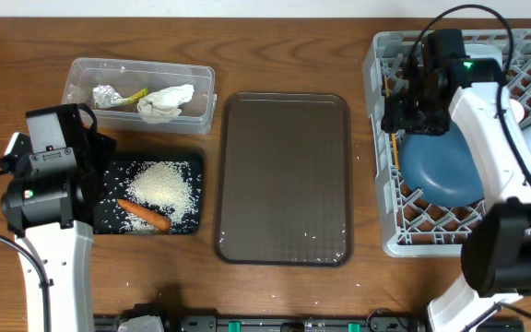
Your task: Sort waste into correct bins and load items into the dishwasher rack
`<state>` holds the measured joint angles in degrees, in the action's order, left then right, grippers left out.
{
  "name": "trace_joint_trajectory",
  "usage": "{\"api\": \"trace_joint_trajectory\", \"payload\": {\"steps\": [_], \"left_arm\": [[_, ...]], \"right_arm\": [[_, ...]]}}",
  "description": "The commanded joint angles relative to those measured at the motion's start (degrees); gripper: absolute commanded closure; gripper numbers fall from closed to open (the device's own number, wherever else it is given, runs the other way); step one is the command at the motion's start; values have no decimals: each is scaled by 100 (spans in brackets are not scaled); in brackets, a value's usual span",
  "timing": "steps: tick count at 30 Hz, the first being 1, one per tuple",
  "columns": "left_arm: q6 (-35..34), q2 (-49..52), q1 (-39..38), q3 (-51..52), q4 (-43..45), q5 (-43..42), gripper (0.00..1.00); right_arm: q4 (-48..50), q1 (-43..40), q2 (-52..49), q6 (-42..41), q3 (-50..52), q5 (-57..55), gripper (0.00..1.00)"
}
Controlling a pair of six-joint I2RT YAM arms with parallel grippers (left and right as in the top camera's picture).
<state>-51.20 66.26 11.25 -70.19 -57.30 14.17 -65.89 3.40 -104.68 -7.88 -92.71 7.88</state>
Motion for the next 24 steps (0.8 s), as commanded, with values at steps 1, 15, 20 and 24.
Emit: {"api": "trace_joint_trajectory", "payload": {"steps": [1, 15, 20, 24], "left_arm": [[11, -2, 26, -11, -33, 138, 1], [11, -2, 26, -11, -33, 136, 1], [11, -2, 26, -11, -33, 136, 1], [9, -2, 26, -11, -33, 136, 1]], "right_arm": [[-247, 15, 866, -420, -282, 319, 37], [-1167, 590, 4778, -896, 1222, 293, 36], [-1056, 605, 6153, -1143, 2192, 291, 1], [-1084, 605, 6832, -1357, 2483, 308, 1]]}}
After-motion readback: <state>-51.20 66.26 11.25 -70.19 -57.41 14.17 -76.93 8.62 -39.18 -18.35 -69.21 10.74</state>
